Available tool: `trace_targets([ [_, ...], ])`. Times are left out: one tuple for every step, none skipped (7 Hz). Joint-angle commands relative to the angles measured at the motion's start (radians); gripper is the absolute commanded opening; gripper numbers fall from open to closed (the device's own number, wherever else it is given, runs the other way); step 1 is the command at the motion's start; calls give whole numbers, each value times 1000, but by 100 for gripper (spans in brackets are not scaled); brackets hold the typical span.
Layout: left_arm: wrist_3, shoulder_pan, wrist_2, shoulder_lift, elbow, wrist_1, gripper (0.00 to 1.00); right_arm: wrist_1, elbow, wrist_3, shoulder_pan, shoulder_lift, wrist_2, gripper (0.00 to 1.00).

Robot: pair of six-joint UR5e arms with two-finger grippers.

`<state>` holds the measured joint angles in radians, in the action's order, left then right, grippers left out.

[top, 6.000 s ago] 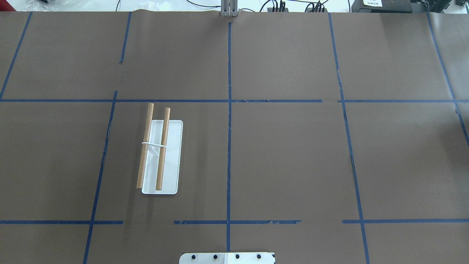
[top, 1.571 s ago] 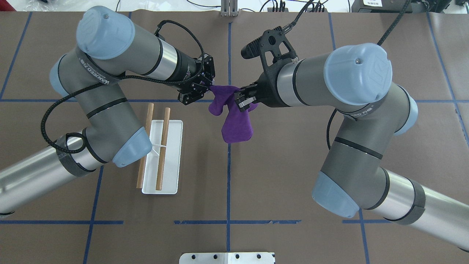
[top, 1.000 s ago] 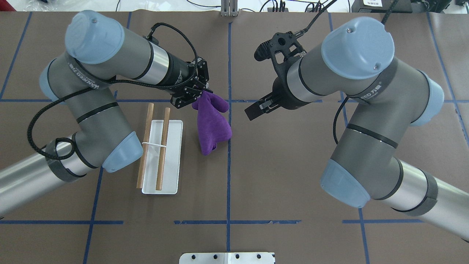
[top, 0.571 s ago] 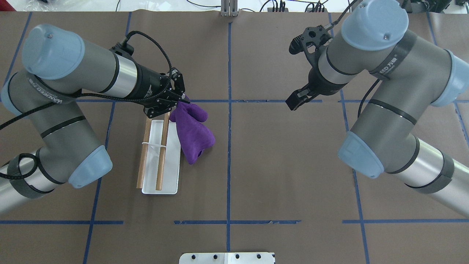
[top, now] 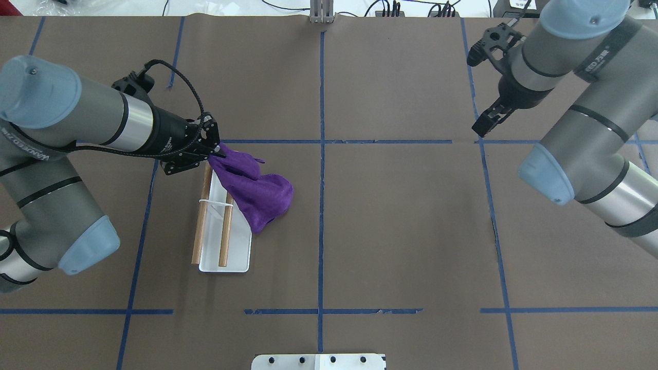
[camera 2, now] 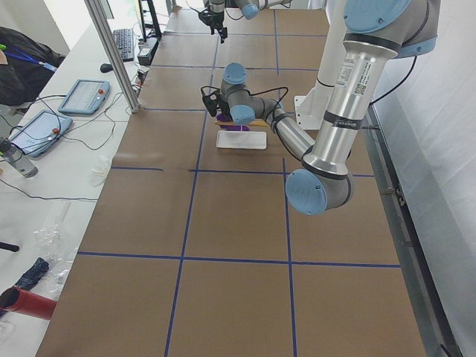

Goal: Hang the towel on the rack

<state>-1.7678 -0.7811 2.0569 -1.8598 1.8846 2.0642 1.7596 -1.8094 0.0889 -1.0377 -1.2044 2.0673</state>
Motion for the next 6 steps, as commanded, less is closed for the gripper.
trace_targets([
  [137, -46, -3, 71, -2, 1, 0, -5, 44, 200, -108, -59, 36, 100],
  [152, -46, -6, 82, -10, 2, 0, -6, 45, 212, -114, -64, 36, 100],
  [152, -44, -7, 82, -19, 2, 0, -6, 47, 212, -114, -64, 36, 100],
  [152, -44, -8, 82, -21, 2, 21, -8, 45, 212, -114, -67, 36, 100],
  [152, -43, -15, 83, -21, 2, 99, -8, 47, 212, -117, -67, 36, 100],
  [154, -41, -50, 85, -24, 2, 100, -8, 47, 210, -119, -70, 36, 100],
])
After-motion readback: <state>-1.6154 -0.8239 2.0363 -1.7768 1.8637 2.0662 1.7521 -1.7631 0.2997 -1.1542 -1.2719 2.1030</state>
